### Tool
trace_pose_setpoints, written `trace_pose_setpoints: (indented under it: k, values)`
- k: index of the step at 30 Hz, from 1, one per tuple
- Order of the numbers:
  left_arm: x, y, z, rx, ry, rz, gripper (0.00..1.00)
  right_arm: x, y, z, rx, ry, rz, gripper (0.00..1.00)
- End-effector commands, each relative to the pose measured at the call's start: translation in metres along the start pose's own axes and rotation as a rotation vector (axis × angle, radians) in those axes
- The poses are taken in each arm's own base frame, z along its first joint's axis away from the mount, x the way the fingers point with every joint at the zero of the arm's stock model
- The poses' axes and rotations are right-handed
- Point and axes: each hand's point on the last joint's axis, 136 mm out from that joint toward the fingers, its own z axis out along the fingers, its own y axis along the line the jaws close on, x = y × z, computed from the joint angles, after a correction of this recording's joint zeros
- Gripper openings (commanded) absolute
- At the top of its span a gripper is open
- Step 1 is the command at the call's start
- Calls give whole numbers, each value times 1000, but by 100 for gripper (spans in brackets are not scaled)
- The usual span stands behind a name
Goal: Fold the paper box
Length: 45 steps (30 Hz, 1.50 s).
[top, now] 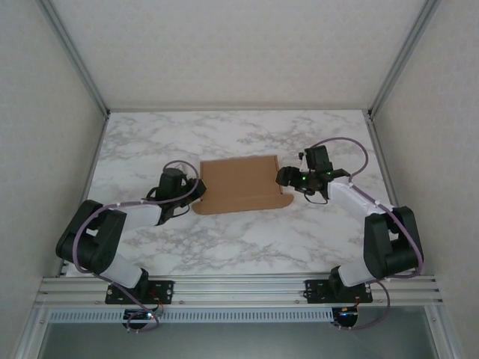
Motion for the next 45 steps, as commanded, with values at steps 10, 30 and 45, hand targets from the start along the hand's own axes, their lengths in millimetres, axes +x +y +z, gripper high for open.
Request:
trace_pose_setpoints:
  k: [10, 30, 45]
  values:
    - [24, 53, -6, -137, 70, -77, 20, -9, 52, 33, -381, 147, 32, 81]
    - [25, 73, -6, -195, 64, -71, 18, 3, 45, 70, -493, 291, 148, 77]
    - [17, 62, -4, -180, 70, -49, 21, 11, 98, 41, -734, 348, 202, 64]
